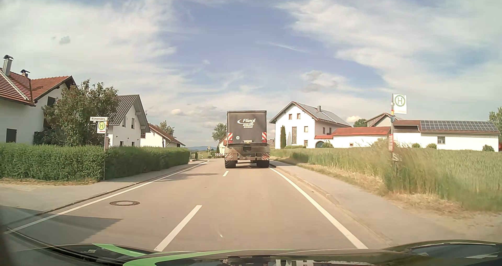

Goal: Follow the waypoints while adhering to traffic rules and regulations

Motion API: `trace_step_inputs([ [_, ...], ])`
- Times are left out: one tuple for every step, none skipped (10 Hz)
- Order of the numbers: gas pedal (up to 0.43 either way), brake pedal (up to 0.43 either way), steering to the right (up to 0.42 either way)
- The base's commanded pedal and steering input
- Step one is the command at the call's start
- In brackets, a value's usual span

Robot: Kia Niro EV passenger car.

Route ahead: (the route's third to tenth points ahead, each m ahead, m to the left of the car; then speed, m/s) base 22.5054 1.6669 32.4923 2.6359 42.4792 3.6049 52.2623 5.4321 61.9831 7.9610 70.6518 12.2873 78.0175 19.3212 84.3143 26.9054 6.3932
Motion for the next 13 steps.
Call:
trace_step_inputs([
  [0.028, 0.0, -0.018],
  [0.039, 0.0, -0.019],
  [0.079, 0.0, -0.019],
  [0.087, 0.0, -0.019],
  [0.087, 0.0, -0.018],
  [0.087, 0.0, -0.019],
  [0.087, 0.0, -0.019],
  [0.087, 0.0, -0.018],
  [0.087, 0.0, -0.017],
  [0.087, 0.0, -0.017],
  [0.087, 0.0, -0.017],
  [0.087, 0.0, -0.017],
  [0.087, 0.0, -0.017],
])
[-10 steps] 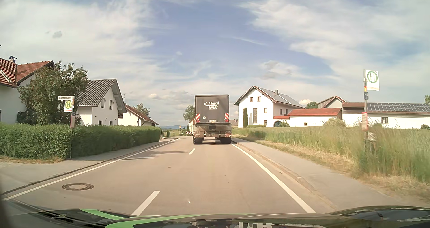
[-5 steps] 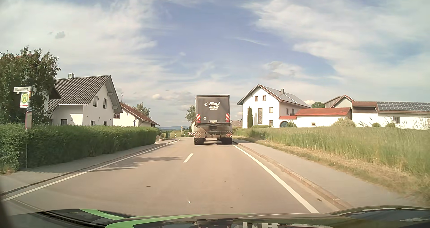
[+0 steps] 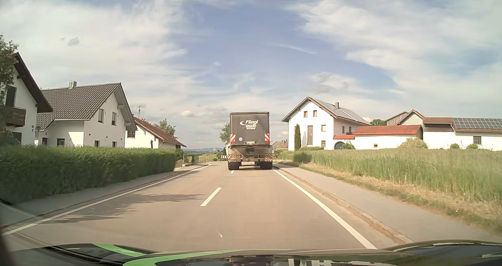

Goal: Follow the waypoints while adhering to traffic rules and regulations

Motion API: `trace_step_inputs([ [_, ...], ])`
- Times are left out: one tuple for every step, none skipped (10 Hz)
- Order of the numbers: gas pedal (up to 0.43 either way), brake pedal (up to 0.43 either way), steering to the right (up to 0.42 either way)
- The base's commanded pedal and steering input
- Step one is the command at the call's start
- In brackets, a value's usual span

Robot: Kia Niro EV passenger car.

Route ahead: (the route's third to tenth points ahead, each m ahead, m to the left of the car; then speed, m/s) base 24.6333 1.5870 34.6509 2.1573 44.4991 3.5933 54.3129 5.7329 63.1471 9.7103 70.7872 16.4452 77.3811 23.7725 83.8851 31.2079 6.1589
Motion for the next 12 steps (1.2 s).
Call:
trace_step_inputs([
  [0.087, 0.0, -0.016],
  [0.087, 0.0, -0.015],
  [0.087, 0.0, -0.014],
  [0.087, 0.0, -0.012],
  [0.087, 0.0, -0.01],
  [0.098, 0.0, -0.009],
  [0.11, 0.0, -0.009],
  [0.118, 0.0, -0.009],
  [0.118, 0.0, -0.009],
  [0.118, 0.0, -0.009],
  [0.118, 0.0, -0.008],
  [0.13, 0.0, -0.006],
])
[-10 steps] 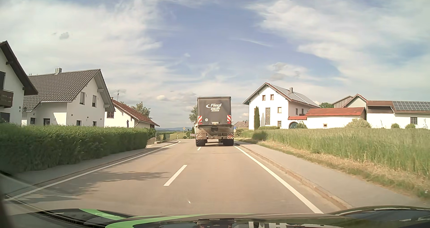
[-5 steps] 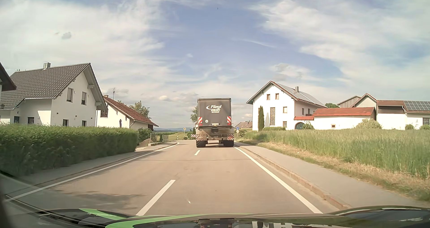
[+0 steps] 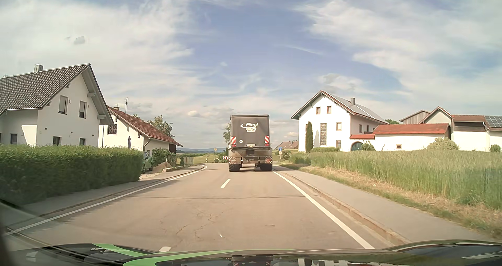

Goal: Follow the waypoints while adhering to traffic rules and regulations

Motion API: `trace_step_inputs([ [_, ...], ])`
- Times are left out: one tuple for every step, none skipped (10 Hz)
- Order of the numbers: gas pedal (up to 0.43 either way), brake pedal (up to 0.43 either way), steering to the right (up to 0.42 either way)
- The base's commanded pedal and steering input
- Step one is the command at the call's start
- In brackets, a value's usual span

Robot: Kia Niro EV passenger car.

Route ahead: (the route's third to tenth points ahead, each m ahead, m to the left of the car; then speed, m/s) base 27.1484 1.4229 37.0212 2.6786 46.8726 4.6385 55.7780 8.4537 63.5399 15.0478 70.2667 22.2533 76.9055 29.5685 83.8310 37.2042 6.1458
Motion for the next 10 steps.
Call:
trace_step_inputs([
  [0.13, 0.0, -0.005],
  [0.13, 0.0, -0.005],
  [0.13, 0.0, -0.005],
  [0.13, 0.0, -0.005],
  [0.13, 0.0, -0.005],
  [0.138, 0.0, -0.005],
  [0.138, 0.0, -0.005],
  [0.138, 0.0, -0.005],
  [0.15, 0.0, -0.006],
  [0.15, 0.0, -0.007],
])
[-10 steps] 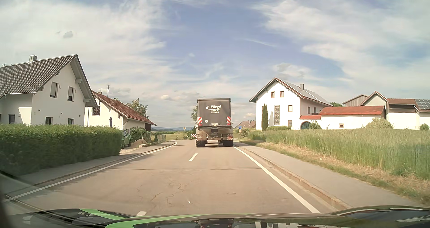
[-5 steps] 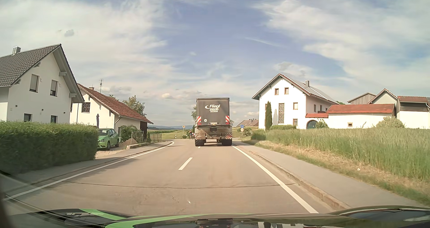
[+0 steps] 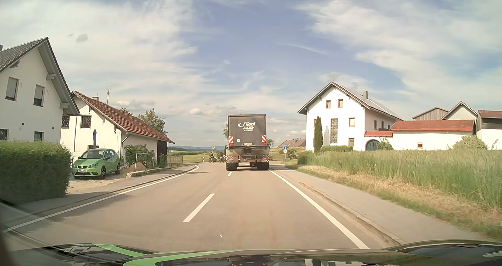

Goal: Follow the waypoints while adhering to traffic rules and regulations

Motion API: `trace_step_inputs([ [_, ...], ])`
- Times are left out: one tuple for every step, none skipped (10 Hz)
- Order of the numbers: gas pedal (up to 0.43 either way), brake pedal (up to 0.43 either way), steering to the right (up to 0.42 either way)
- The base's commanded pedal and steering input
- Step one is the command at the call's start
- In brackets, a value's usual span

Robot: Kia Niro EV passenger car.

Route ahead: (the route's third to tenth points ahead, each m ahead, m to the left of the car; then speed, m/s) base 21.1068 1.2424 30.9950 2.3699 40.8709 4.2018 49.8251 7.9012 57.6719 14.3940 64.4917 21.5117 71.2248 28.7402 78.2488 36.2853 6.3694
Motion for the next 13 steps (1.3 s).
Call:
trace_step_inputs([
  [0.15, 0.0, -0.008],
  [0.15, 0.0, -0.009],
  [0.15, 0.0, -0.011],
  [0.15, 0.0, -0.012],
  [0.15, 0.0, -0.013],
  [0.15, 0.0, -0.013],
  [0.15, 0.0, -0.013],
  [0.15, 0.0, -0.013],
  [0.15, 0.0, -0.013],
  [0.15, 0.0, -0.013],
  [0.15, 0.0, -0.013],
  [0.15, 0.0, -0.013],
  [0.15, 0.0, -0.013],
])
